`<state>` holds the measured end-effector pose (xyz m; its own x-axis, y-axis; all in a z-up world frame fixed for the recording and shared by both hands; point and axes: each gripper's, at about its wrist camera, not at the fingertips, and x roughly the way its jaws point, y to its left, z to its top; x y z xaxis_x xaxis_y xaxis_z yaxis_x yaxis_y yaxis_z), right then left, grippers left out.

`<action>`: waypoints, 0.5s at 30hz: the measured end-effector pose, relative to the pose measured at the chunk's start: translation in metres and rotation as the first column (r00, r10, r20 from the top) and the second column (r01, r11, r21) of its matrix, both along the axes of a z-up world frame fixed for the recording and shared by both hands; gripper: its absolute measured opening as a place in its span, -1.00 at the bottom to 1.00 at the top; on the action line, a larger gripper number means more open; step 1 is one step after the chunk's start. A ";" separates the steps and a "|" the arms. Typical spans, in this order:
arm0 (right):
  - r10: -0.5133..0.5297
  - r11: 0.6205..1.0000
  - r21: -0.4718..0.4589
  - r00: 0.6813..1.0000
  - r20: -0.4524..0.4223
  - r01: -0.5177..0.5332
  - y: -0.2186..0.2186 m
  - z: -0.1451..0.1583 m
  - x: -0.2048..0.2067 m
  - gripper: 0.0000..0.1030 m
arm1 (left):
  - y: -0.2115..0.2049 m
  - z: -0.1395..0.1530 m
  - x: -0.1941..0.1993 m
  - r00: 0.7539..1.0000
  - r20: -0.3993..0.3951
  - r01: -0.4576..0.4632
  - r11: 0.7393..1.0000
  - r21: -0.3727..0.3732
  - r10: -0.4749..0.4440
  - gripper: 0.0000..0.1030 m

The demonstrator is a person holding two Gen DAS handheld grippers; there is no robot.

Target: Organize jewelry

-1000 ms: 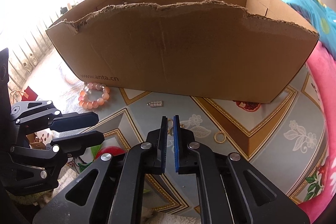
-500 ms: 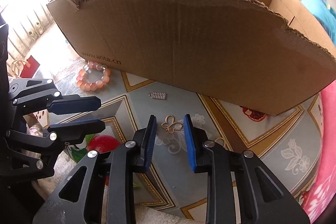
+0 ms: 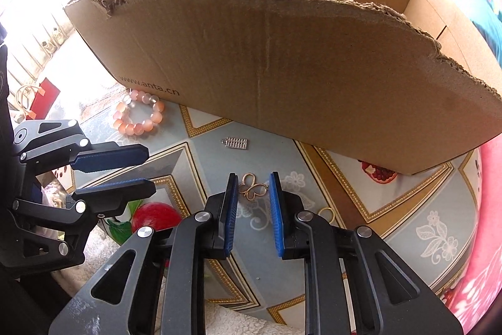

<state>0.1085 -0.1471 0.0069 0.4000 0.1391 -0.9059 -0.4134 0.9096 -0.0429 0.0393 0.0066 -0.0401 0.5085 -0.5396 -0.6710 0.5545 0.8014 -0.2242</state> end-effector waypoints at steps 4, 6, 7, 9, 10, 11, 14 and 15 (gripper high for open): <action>-0.005 1.000 0.009 1.000 0.002 0.005 -0.006 0.002 -0.001 -0.66 | 0.000 0.001 0.000 1.000 0.002 -0.002 1.000 0.000 0.002 -0.59; -0.013 1.000 0.015 1.000 0.008 0.013 -0.010 0.007 -0.006 -0.66 | -0.002 0.001 0.000 1.000 0.002 -0.001 1.000 0.000 0.001 -0.59; -0.021 1.000 0.022 1.000 0.010 0.020 -0.012 0.010 -0.008 -0.66 | -0.003 0.002 0.000 1.000 0.003 0.001 1.000 -0.001 -0.001 -0.59; -0.045 0.999 0.029 0.999 0.020 0.045 -0.019 0.014 -0.014 -0.66 | -0.006 0.004 0.000 1.000 0.011 0.010 1.000 -0.005 -0.010 -0.59; -0.062 0.998 0.030 0.998 0.026 0.061 -0.023 0.017 -0.017 -0.66 | -0.008 0.005 0.001 1.000 0.014 0.015 1.000 -0.007 -0.015 -0.59; -0.083 0.996 0.032 0.996 0.033 0.082 -0.028 0.017 -0.021 -0.66 | -0.012 0.005 0.002 1.000 0.018 0.021 1.000 -0.011 -0.021 -0.59; -0.154 0.987 0.046 0.987 0.052 0.151 -0.047 0.023 -0.033 -0.66 | -0.027 0.007 0.006 0.998 0.024 0.055 0.998 -0.016 -0.055 -0.59; -0.179 0.983 0.049 0.982 0.061 0.176 -0.053 0.024 -0.037 -0.66 | -0.034 0.008 0.007 0.997 0.030 0.072 0.997 -0.016 -0.072 -0.59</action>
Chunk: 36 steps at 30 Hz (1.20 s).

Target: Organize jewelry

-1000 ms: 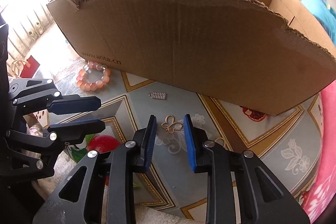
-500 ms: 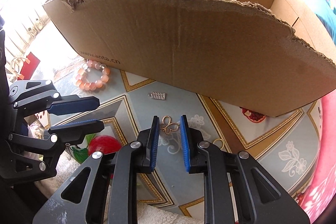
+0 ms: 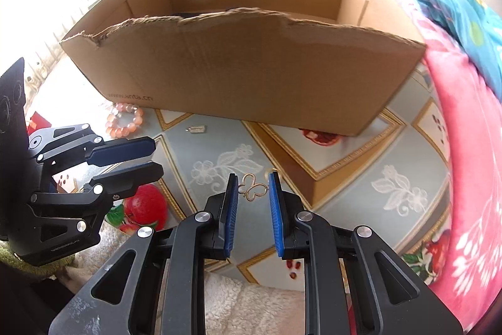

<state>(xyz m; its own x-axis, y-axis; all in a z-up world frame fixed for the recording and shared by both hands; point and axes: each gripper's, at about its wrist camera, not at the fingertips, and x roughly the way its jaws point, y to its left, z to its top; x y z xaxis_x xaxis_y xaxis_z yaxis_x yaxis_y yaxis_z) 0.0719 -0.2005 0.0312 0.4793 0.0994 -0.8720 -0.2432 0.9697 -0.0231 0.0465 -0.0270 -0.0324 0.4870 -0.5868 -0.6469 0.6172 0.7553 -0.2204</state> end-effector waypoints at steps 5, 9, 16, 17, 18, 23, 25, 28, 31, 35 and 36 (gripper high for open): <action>-0.087 0.996 0.031 0.996 0.038 0.086 -0.028 0.005 -0.012 -0.66 | -0.038 0.001 0.009 0.996 0.032 0.085 0.996 0.032 -0.086 -0.59; -0.109 0.993 0.057 0.992 0.058 0.105 -0.042 0.005 -0.016 -0.66 | -0.067 0.000 0.019 0.989 0.065 0.130 0.988 0.084 -0.135 -0.59; -0.111 0.988 0.111 0.991 0.071 0.102 -0.048 0.006 -0.025 -0.66 | -0.095 -0.013 0.026 0.969 0.082 0.208 0.949 0.236 -0.233 -0.59; -0.110 0.988 0.119 0.991 0.072 0.101 -0.048 0.005 -0.026 -0.66 | -0.097 -0.016 0.027 0.968 0.075 0.214 0.943 0.254 -0.240 -0.59; -0.111 0.987 0.128 0.991 0.073 0.101 -0.050 0.005 -0.026 -0.66 | -0.098 -0.016 0.027 0.966 0.079 0.220 0.940 0.261 -0.247 -0.59; -0.110 0.982 0.164 0.992 0.067 0.098 -0.058 0.000 -0.020 -0.66 | -0.105 -0.016 0.030 0.958 0.074 0.248 0.928 0.279 -0.278 -0.77; -0.108 0.981 0.171 0.992 0.067 0.095 -0.061 -0.001 -0.018 -0.66 | -0.109 -0.017 0.031 0.955 0.075 0.254 0.924 0.287 -0.286 -0.79; -0.107 0.978 0.184 0.992 0.069 0.093 -0.064 -0.002 -0.016 -0.66 | -0.113 -0.016 0.032 0.954 0.079 0.255 0.920 0.297 -0.290 -0.80; -0.108 0.977 0.194 0.991 0.074 0.091 -0.066 -0.002 -0.016 -0.66 | -0.115 -0.015 0.031 0.954 0.084 0.251 0.917 0.308 -0.289 -0.81; -0.109 0.975 0.202 0.991 0.082 0.091 -0.068 -0.001 -0.017 -0.66 | -0.117 -0.015 0.030 0.953 0.089 0.248 0.915 0.318 -0.289 -0.82; -0.110 0.975 0.204 0.990 0.084 0.091 -0.071 -0.001 -0.014 -0.66 | -0.118 -0.014 0.029 0.953 0.091 0.246 0.916 0.317 -0.288 -0.82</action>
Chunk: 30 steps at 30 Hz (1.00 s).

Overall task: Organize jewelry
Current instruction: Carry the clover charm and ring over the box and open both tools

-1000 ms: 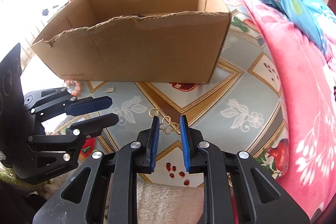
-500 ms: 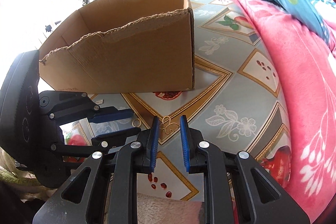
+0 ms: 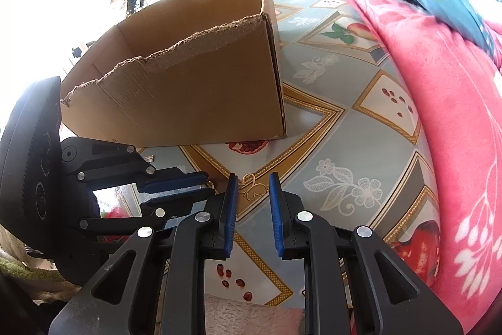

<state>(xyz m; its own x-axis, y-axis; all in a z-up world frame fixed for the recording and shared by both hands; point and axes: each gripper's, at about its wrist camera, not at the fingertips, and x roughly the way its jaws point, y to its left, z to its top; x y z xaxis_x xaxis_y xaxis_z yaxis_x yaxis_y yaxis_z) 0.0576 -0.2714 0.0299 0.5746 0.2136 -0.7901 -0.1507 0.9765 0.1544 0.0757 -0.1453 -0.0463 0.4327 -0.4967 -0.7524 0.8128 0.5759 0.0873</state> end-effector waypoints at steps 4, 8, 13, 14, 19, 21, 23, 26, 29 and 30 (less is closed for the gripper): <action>-0.004 1.000 -0.001 1.000 0.014 0.004 -0.002 0.005 -0.003 -0.66 | 0.003 0.009 -0.005 1.000 0.004 -0.003 1.000 -0.024 0.004 -0.82; -0.012 1.000 -0.002 0.998 0.056 0.012 -0.003 0.019 -0.013 -0.66 | 0.012 0.030 -0.017 1.000 0.030 0.004 0.998 -0.060 -0.002 -0.82; -0.017 1.000 0.013 0.988 0.153 0.015 -0.003 0.055 -0.027 -0.66 | 0.029 0.077 -0.027 0.997 0.076 0.006 0.989 -0.149 0.005 -0.82; -0.014 1.000 0.014 0.984 0.179 0.012 -0.002 0.063 -0.029 -0.66 | 0.032 0.087 -0.026 0.996 0.087 0.001 0.986 -0.169 0.014 -0.81; 0.033 0.998 0.036 0.960 0.279 -0.044 0.009 0.097 -0.020 -0.66 | 0.059 0.130 -0.010 0.986 0.132 -0.066 0.968 -0.244 0.101 -0.81; 0.056 0.997 0.036 0.953 0.299 -0.069 0.017 0.106 -0.008 -0.66 | 0.067 0.137 0.003 0.978 0.140 -0.116 0.965 -0.236 0.152 -0.81; 0.088 0.992 0.062 0.950 0.300 -0.111 0.028 0.109 0.009 -0.66 | 0.076 0.137 0.020 0.971 0.118 -0.181 0.961 -0.207 0.208 -0.81; 0.118 0.986 0.083 0.955 0.272 -0.146 0.045 0.104 0.038 -0.66 | 0.084 0.126 0.051 0.958 0.035 -0.276 0.946 -0.168 0.285 -0.81; 0.138 0.985 0.076 0.967 0.215 -0.158 0.060 0.092 0.067 -0.66 | 0.093 0.110 0.075 0.939 -0.039 -0.344 0.930 -0.131 0.341 -0.81; 0.143 0.985 0.067 0.970 0.198 -0.159 0.066 0.087 0.075 -0.66 | 0.095 0.106 0.080 0.933 -0.058 -0.360 0.925 -0.122 0.355 -0.81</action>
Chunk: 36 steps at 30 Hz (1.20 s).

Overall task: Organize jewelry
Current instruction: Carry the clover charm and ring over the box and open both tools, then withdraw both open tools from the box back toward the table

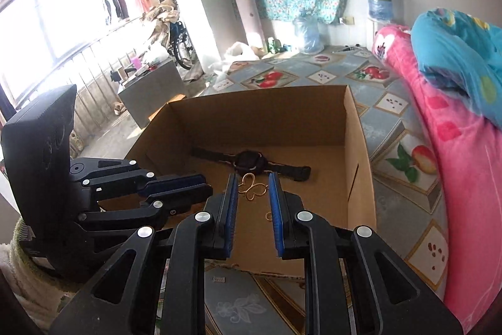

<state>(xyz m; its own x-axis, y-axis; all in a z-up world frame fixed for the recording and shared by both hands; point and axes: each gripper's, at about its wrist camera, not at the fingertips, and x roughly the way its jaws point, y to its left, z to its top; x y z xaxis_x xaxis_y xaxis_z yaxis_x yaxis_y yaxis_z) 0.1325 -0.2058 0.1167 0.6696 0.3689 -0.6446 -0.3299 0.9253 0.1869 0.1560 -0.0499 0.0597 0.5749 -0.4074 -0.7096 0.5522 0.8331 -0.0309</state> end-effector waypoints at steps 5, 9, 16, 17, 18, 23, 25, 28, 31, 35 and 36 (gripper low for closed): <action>-0.021 0.999 -0.040 0.997 -0.068 0.018 0.011 -0.020 0.025 -0.65 | 0.004 -0.015 0.017 0.997 -0.063 -0.048 0.999 0.019 0.049 -0.81; -0.031 0.999 -0.028 0.996 -0.083 0.029 0.008 -0.023 0.027 -0.65 | 0.004 -0.018 0.022 0.995 -0.076 -0.060 0.998 0.024 0.061 -0.81; -0.031 0.999 0.005 0.997 -0.078 0.031 0.001 -0.021 0.029 -0.57 | 0.007 -0.017 0.024 0.995 -0.076 -0.070 0.998 0.005 0.070 -0.56; -0.033 0.999 0.015 0.997 -0.075 0.034 -0.001 -0.019 0.027 -0.57 | 0.008 -0.016 0.023 0.994 -0.075 -0.074 0.997 0.002 0.074 -0.56; -0.034 0.999 0.027 0.997 -0.069 0.036 -0.004 -0.017 0.026 -0.57 | 0.010 -0.015 0.022 0.994 -0.074 -0.079 0.997 -0.004 0.079 -0.56; -0.031 0.992 0.121 0.999 -0.036 0.035 -0.024 0.001 0.008 -0.57 | 0.028 0.004 0.006 0.995 -0.029 -0.094 0.992 -0.082 0.092 -0.56; -0.033 0.988 0.149 0.999 -0.024 0.036 -0.032 0.008 -0.002 -0.56 | 0.037 0.013 -0.005 0.996 0.004 -0.092 0.990 -0.108 0.093 -0.54; -0.037 0.981 0.189 0.999 0.003 0.036 -0.041 0.018 -0.023 -0.53 | 0.050 0.027 -0.026 0.995 0.051 -0.082 0.987 -0.137 0.090 -0.46; -0.033 0.976 0.215 0.999 0.034 0.025 -0.048 0.025 -0.049 -0.52 | 0.066 0.035 -0.052 0.992 0.095 -0.066 0.985 -0.161 0.082 -0.36; -0.006 0.974 0.224 0.997 0.078 -0.012 -0.051 0.027 -0.092 -0.43 | 0.086 0.037 -0.090 0.990 0.128 -0.033 0.982 -0.187 0.058 -0.22; 0.007 0.975 0.223 0.997 0.083 -0.026 -0.051 0.024 -0.101 -0.40 | 0.089 0.034 -0.099 0.991 0.127 -0.024 0.981 -0.191 0.049 -0.20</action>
<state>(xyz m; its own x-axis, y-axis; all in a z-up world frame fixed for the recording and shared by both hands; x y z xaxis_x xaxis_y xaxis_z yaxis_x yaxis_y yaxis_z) 0.0311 -0.2564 0.1407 0.7088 0.5090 -0.4885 -0.3672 0.8574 0.3606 0.0571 0.0395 0.0941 0.6745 -0.5033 -0.5401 0.5310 0.8390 -0.1188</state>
